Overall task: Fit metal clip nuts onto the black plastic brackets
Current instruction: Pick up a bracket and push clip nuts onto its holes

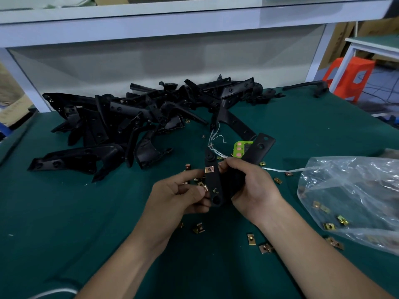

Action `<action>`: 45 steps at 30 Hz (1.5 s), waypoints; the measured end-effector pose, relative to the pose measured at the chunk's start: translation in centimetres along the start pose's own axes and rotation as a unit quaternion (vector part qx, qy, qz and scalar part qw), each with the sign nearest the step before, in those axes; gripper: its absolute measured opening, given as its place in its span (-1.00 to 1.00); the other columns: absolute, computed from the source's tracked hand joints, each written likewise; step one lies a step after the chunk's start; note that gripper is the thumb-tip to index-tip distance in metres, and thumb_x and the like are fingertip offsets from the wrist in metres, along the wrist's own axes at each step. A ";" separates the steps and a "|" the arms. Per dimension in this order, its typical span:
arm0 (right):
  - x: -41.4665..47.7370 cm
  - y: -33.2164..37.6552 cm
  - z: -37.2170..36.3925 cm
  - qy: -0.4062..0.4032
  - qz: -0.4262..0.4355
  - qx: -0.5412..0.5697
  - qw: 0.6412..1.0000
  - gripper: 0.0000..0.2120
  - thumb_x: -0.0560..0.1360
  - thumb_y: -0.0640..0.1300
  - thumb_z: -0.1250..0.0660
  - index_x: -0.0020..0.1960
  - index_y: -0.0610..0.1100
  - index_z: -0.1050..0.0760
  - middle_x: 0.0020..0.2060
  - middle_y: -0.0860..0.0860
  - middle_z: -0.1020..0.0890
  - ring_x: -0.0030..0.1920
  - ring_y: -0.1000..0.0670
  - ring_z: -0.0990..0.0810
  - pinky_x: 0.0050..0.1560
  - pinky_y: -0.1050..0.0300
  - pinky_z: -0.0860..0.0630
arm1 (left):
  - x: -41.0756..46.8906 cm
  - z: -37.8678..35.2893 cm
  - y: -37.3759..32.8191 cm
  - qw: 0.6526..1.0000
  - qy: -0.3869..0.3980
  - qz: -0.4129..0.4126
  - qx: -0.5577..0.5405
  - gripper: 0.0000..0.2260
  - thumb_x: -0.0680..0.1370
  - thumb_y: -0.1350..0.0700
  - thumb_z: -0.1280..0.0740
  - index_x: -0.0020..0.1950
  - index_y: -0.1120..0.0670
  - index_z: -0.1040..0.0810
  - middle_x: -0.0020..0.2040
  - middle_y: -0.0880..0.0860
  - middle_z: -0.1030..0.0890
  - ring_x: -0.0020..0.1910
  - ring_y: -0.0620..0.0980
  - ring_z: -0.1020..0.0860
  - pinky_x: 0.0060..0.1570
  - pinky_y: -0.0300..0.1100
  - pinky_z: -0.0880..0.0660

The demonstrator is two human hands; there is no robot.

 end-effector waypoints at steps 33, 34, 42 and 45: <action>-1.6 0.7 -1.3 0.029 -0.031 -0.049 0.998 -0.82 0.54 -0.12 -0.35 -0.22 -0.15 -0.51 -0.31 -0.03 -0.55 -0.38 0.00 -0.57 -0.39 0.14 -0.54 | -0.7 -0.8 0.0 0.996 0.059 0.058 -0.020 -0.57 0.31 0.17 -0.59 0.16 -0.05 -0.72 -0.25 0.19 -0.69 -0.36 -0.01 -0.64 -0.37 -0.28 -0.55; -1.6 0.8 -1.3 0.024 -0.023 -0.049 0.998 -0.82 0.54 -0.13 -0.35 -0.22 -0.15 -0.52 -0.30 -0.03 -0.55 -0.37 0.00 -0.56 -0.39 0.15 -0.54 | -0.7 -0.9 0.0 0.996 0.064 0.057 -0.021 -0.57 0.31 0.16 -0.60 0.16 -0.07 -0.72 -0.24 0.20 -0.69 -0.36 -0.01 -0.65 -0.37 -0.27 -0.55; -1.7 1.0 -1.3 0.019 -0.002 -0.065 0.998 -0.84 0.54 -0.17 -0.35 -0.22 -0.15 -0.53 -0.26 -0.08 -0.55 -0.33 -0.03 -0.57 -0.39 0.17 -0.54 | -0.8 -0.9 0.2 0.996 0.071 0.052 -0.029 -0.52 0.24 0.11 -0.62 0.15 -0.10 -0.71 -0.22 0.27 -0.69 -0.36 0.02 -0.64 -0.38 -0.25 -0.55; -1.6 0.8 -1.3 0.025 -0.004 -0.076 0.997 -0.83 0.54 -0.17 -0.36 -0.23 -0.14 -0.54 -0.27 -0.06 -0.56 -0.30 -0.03 -0.57 -0.36 0.14 -0.55 | -0.7 -0.9 0.3 0.997 0.067 0.045 -0.017 -0.52 0.28 0.17 -0.61 0.17 -0.10 -0.70 -0.25 0.27 -0.68 -0.38 0.03 -0.63 -0.40 -0.24 -0.54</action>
Point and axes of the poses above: each hand's wrist, its own x-axis towards the middle knuckle, its own z-axis out of the back of the hand, y = z × x, the point moved 7 cm from there along x, towards the middle knuckle
